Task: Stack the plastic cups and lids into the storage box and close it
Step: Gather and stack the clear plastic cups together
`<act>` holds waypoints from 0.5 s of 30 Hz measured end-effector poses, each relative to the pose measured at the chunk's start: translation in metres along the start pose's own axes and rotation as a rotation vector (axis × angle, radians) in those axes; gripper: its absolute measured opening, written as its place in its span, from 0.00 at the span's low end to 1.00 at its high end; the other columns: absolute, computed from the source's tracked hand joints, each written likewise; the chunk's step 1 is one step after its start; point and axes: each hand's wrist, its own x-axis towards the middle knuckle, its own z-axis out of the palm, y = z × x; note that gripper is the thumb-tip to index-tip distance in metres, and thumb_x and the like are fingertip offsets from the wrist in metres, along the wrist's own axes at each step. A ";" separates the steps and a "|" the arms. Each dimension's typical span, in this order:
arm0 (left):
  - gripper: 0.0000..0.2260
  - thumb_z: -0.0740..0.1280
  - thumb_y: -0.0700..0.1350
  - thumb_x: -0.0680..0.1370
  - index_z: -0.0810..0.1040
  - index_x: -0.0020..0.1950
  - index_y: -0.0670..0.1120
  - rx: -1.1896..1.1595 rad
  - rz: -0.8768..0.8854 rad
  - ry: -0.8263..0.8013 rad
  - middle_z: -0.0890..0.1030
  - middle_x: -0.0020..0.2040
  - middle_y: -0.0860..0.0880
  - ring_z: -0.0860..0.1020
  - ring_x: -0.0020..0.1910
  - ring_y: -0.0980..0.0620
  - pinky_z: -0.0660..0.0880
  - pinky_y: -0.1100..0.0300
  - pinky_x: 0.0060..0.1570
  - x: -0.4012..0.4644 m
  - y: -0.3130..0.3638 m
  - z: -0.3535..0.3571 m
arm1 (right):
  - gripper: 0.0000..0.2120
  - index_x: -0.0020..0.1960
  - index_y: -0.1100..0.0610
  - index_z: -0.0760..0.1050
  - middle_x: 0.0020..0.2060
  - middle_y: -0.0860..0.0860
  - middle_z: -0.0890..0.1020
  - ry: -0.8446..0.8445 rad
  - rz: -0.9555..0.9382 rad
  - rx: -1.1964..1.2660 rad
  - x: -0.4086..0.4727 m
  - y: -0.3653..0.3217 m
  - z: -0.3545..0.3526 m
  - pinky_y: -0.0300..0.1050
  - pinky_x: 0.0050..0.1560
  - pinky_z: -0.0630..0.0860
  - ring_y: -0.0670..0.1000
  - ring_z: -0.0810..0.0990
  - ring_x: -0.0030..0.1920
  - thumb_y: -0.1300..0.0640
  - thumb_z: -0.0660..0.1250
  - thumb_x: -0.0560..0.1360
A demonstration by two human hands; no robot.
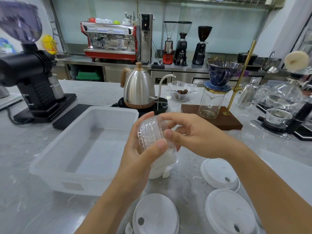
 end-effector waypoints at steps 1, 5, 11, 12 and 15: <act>0.48 0.83 0.59 0.65 0.66 0.79 0.48 0.001 0.004 -0.003 0.79 0.70 0.37 0.78 0.67 0.31 0.69 0.24 0.67 0.000 -0.001 -0.001 | 0.26 0.72 0.49 0.72 0.54 0.55 0.82 0.010 -0.013 0.024 0.000 -0.001 0.000 0.44 0.40 0.83 0.57 0.86 0.41 0.44 0.66 0.75; 0.46 0.83 0.58 0.68 0.65 0.79 0.48 0.013 0.013 -0.010 0.79 0.71 0.38 0.78 0.69 0.35 0.69 0.25 0.67 0.000 0.000 -0.001 | 0.23 0.72 0.44 0.72 0.56 0.55 0.82 0.032 -0.045 0.047 0.000 0.000 0.001 0.41 0.35 0.82 0.59 0.85 0.41 0.48 0.67 0.77; 0.42 0.84 0.60 0.65 0.70 0.73 0.51 0.046 0.000 0.019 0.82 0.65 0.42 0.82 0.65 0.39 0.79 0.40 0.62 -0.003 0.000 0.001 | 0.21 0.70 0.29 0.62 0.51 0.25 0.78 -0.020 -0.104 -0.195 -0.001 -0.002 0.007 0.27 0.47 0.74 0.36 0.78 0.51 0.39 0.58 0.78; 0.43 0.84 0.61 0.64 0.70 0.73 0.51 0.045 -0.002 0.015 0.82 0.65 0.41 0.81 0.65 0.38 0.78 0.36 0.64 -0.003 0.000 0.001 | 0.22 0.71 0.30 0.61 0.52 0.25 0.77 -0.022 -0.090 -0.220 -0.002 -0.002 0.007 0.27 0.48 0.73 0.37 0.77 0.53 0.38 0.57 0.78; 0.47 0.83 0.61 0.63 0.68 0.76 0.45 0.021 -0.018 0.012 0.79 0.67 0.35 0.79 0.67 0.35 0.74 0.29 0.66 -0.002 0.000 0.002 | 0.22 0.72 0.31 0.60 0.55 0.34 0.77 -0.028 -0.070 -0.265 -0.002 -0.004 0.008 0.31 0.51 0.74 0.42 0.76 0.56 0.39 0.56 0.79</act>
